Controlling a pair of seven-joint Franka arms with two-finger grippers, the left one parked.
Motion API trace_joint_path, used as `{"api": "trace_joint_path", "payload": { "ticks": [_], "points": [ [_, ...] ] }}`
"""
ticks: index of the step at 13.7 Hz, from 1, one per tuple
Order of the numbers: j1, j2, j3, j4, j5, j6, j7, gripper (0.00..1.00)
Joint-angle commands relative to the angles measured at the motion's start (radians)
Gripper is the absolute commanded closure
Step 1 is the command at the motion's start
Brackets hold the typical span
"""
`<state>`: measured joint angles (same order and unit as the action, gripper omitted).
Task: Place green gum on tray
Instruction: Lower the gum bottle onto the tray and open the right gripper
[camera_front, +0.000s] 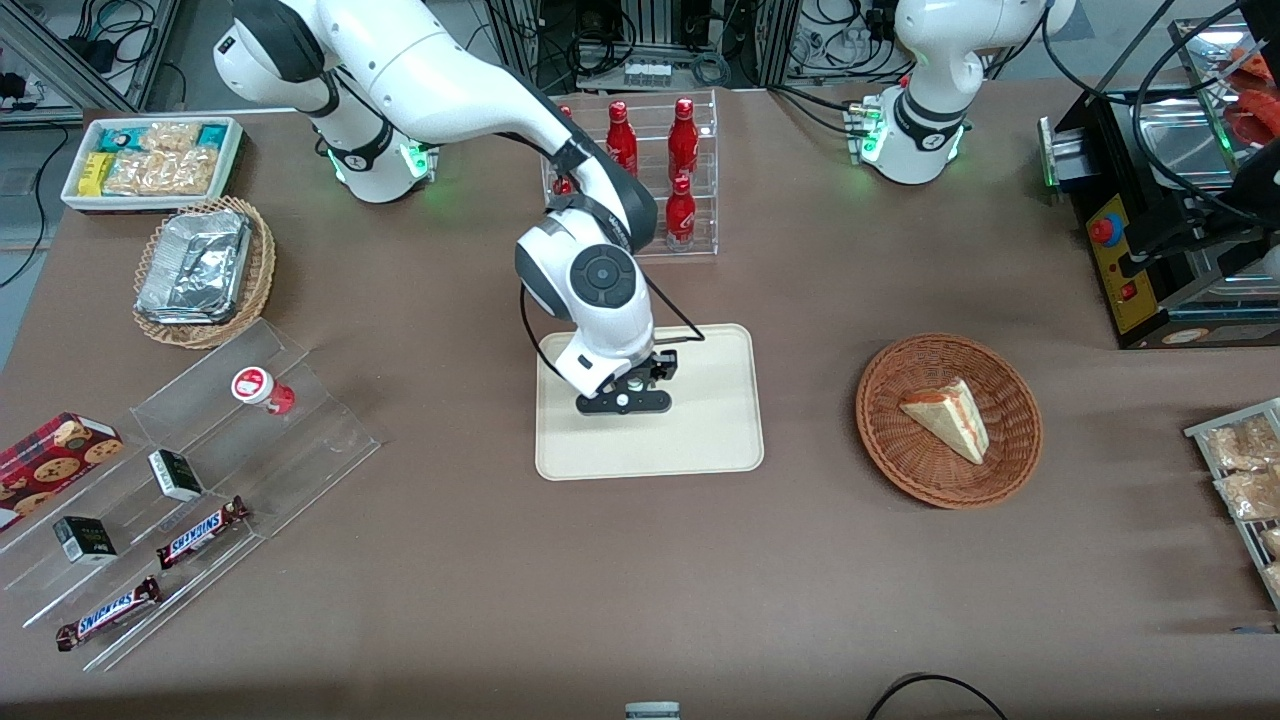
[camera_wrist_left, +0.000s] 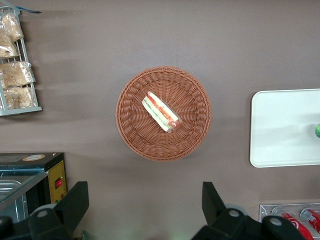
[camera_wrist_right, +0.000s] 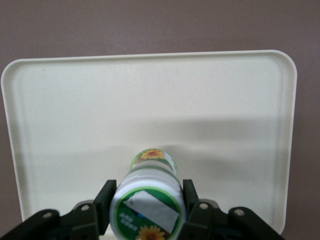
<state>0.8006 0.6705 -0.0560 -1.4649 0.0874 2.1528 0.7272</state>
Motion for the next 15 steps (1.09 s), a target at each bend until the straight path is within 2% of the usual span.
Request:
{"api": "trace_joint_path", "payload": {
  "ticks": [1, 9, 10, 11, 12, 15],
  "points": [
    [0.011, 0.043, -0.010, 0.044, -0.018, 0.022, 0.026, 1.00],
    [0.012, 0.093, -0.010, 0.040, -0.049, 0.082, 0.044, 1.00],
    [0.014, 0.093, -0.010, 0.037, -0.051, 0.082, 0.046, 0.81],
    [0.012, 0.093, -0.010, 0.035, -0.051, 0.082, 0.047, 0.27],
    [0.014, 0.093, -0.010, 0.034, -0.055, 0.082, 0.046, 0.00],
    [0.022, 0.092, -0.010, 0.034, -0.097, 0.082, 0.043, 0.00]
  ]
}}
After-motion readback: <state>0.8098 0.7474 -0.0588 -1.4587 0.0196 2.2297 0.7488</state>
